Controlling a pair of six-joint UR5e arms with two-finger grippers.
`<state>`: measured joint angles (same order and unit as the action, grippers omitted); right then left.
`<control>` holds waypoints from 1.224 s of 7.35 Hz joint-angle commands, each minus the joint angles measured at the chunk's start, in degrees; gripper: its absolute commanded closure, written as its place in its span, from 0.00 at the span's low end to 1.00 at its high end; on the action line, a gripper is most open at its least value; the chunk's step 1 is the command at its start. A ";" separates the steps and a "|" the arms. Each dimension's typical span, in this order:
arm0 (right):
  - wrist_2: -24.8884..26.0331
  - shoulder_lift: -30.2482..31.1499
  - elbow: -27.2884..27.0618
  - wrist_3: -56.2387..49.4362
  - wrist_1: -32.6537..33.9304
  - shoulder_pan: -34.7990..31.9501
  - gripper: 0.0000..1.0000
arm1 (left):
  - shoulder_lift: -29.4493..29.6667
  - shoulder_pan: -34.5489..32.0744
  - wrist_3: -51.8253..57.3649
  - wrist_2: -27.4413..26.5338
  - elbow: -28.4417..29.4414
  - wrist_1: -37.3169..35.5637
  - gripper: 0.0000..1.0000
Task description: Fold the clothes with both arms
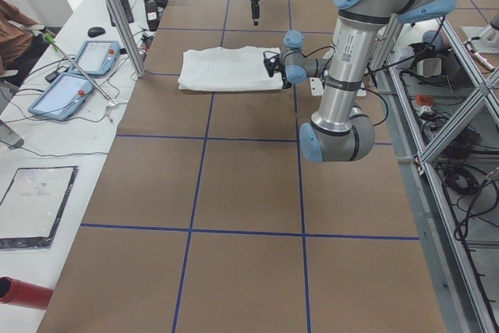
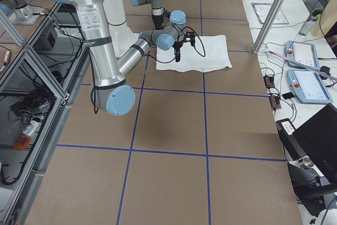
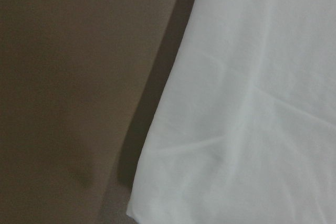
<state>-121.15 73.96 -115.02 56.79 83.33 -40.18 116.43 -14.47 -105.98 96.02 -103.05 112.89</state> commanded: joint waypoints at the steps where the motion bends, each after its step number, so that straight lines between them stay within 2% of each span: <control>1: 0.04 -0.04 -0.03 0.16 -0.01 0.10 0.00 | 0.12 -0.21 0.07 -0.31 0.75 -0.13 0.01; 4: 0.13 -0.48 -0.03 0.16 0.08 0.10 0.00 | -0.06 -0.21 0.25 -0.66 0.75 -2.14 0.02; 6: 0.13 -0.48 -0.03 0.16 0.08 0.10 0.00 | -0.06 -0.30 0.16 -0.57 0.75 -2.15 0.13; 9: 0.13 -0.48 -0.03 0.16 0.08 0.10 0.00 | -0.15 -0.21 0.68 -0.48 1.27 -2.15 0.19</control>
<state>-121.03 73.48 -115.05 56.95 83.41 -40.08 116.35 -14.64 -105.63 95.47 -102.00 110.75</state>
